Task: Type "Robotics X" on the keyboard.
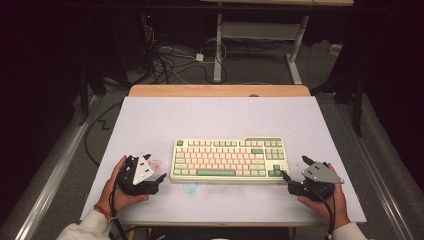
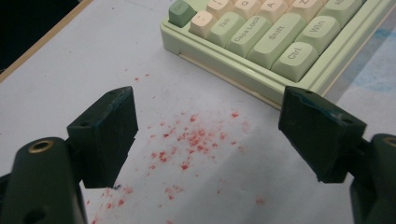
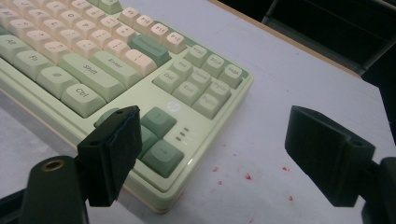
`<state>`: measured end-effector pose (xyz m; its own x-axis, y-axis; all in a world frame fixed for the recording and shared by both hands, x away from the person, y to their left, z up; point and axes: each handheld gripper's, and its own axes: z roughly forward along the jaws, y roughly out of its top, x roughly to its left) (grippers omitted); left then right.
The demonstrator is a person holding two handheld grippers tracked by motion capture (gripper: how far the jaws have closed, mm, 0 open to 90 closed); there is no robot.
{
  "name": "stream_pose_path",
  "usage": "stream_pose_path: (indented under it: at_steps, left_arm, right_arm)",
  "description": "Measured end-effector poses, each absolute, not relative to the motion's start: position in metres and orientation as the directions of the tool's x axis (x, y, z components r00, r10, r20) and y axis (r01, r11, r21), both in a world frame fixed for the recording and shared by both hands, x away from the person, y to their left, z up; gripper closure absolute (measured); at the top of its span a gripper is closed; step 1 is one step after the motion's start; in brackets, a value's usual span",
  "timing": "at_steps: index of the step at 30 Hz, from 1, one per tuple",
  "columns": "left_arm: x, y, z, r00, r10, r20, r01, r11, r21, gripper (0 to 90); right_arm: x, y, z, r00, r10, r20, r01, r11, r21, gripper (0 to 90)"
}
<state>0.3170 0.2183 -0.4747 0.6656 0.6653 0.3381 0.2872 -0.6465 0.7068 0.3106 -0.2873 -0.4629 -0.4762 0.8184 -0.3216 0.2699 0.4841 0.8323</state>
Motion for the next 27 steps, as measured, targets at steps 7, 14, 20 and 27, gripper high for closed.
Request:
stream_pose_path:
  at_steps: [7,14,20,27]
  left_arm:
    - [0.314,0.220,-0.474,0.666,0.667,0.334,0.280,-0.639,0.716,18.4]
    - [0.312,0.221,-0.474,0.666,0.668,0.332,0.282,-0.637,0.718,18.4]
    - [0.314,0.221,-0.474,0.672,0.670,0.316,0.287,-0.628,0.723,18.3]
    - [0.315,0.220,-0.475,0.671,0.673,0.311,0.297,-0.628,0.719,18.3]
  right_arm:
    - [0.309,-0.286,-0.461,-0.475,0.819,-0.320,0.265,0.481,0.836,24.9]
    - [0.304,-0.288,-0.456,-0.530,0.798,-0.285,0.246,0.467,0.849,42.5]
    - [0.308,-0.286,-0.447,-0.571,0.778,-0.261,0.252,0.469,0.847,75.8]
    - [0.317,-0.269,-0.435,-0.642,0.724,-0.251,0.251,0.508,0.824,89.9]
